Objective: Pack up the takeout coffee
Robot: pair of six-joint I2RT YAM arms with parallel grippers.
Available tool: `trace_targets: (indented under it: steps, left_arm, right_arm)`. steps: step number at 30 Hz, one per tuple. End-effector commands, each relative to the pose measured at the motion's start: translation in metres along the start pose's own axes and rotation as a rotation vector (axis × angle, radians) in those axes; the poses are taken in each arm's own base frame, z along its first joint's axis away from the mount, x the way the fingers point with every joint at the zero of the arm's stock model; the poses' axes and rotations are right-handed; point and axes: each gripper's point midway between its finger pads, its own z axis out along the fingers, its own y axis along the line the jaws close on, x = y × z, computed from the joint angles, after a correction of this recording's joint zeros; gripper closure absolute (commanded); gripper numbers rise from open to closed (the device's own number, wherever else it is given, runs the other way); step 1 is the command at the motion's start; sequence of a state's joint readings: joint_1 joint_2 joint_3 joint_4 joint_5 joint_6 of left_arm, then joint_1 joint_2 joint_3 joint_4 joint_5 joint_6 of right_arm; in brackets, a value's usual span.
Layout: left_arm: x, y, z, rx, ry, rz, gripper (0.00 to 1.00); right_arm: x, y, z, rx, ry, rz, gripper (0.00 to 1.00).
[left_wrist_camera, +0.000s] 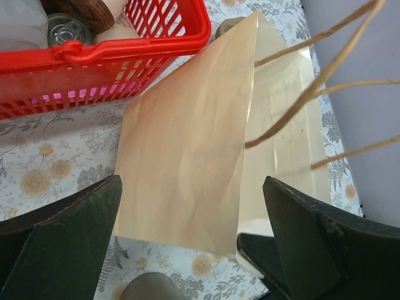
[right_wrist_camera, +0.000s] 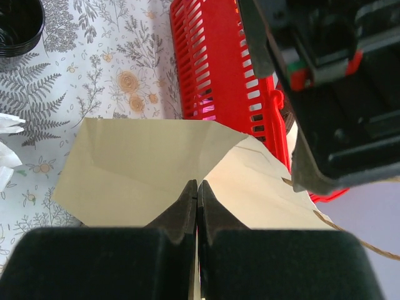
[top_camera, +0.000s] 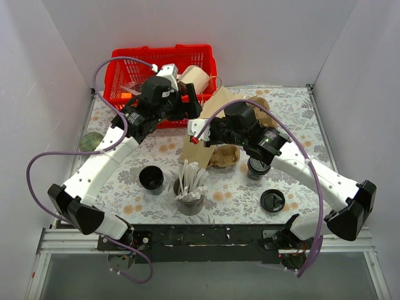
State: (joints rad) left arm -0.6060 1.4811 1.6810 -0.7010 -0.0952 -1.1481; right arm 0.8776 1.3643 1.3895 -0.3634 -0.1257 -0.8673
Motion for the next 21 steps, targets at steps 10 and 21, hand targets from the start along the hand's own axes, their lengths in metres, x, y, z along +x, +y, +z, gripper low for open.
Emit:
trace_targets:
  steps: [10,21]
  left_arm:
    - [0.009,-0.013,-0.006,0.102,0.034,0.056,0.03]
    - [0.002,0.011,0.013,-0.046,0.010,0.082,0.57]
  right_arm:
    - [-0.014,0.006,0.000,-0.033,-0.034,0.003,0.99]
    - [-0.011,0.018,-0.002,-0.050,-0.036,0.027,0.97]
